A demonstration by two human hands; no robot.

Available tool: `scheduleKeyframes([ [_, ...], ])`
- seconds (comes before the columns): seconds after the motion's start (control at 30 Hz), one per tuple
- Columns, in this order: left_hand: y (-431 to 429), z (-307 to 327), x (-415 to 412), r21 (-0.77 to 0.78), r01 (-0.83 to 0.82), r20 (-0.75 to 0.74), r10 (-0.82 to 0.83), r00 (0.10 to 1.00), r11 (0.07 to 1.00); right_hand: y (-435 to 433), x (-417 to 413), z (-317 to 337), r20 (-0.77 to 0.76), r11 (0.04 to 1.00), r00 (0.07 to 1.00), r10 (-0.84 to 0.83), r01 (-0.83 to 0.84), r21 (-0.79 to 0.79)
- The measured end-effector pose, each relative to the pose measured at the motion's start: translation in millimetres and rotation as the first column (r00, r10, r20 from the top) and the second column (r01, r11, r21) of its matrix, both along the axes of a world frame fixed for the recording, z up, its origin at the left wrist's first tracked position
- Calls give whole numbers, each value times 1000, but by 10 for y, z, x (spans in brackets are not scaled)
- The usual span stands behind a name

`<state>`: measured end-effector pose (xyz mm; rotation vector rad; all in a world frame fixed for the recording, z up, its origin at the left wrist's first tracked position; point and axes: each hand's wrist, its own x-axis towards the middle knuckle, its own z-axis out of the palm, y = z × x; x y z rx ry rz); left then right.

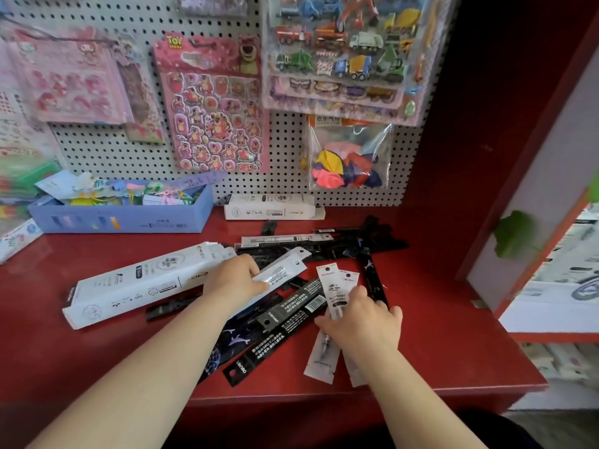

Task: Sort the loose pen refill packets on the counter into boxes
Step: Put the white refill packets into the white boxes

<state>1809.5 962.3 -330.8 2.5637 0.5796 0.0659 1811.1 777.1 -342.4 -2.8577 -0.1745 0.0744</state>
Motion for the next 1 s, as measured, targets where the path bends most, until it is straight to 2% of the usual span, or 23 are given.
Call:
scheduleKeyframes([
  [0.13,42,-19,16,-88,14,-2,-15,1000,996,-84,68,35,-11,1000,1000,6,-7,-14],
  [0.27,66,-22,33,-143,52,-14,-55,998,988,-187,137,58,-110,997,994,-21,28,70],
  [0.37,100,-45,37,-218,71,11,-70,997,973,-252,197,24,-145,981,989,-16,44,190],
  [0.47,156,-57,39,-304,60,52,-46,998,951,-309,232,5,-180,917,984,6,67,394],
  [0.57,156,-22,61,-360,65,137,-16,990,931,-334,276,23,-238,764,971,21,138,630],
  [0.7,89,58,100,-391,106,261,0,965,914,-230,307,115,-283,476,958,34,234,848],
  [0.9,-69,67,157,-468,185,282,-53,958,864,107,483,164,-326,147,923,206,300,943],
  [1.0,-157,28,206,-527,181,263,-43,964,830,234,570,155,-280,-8,899,337,300,954],
])
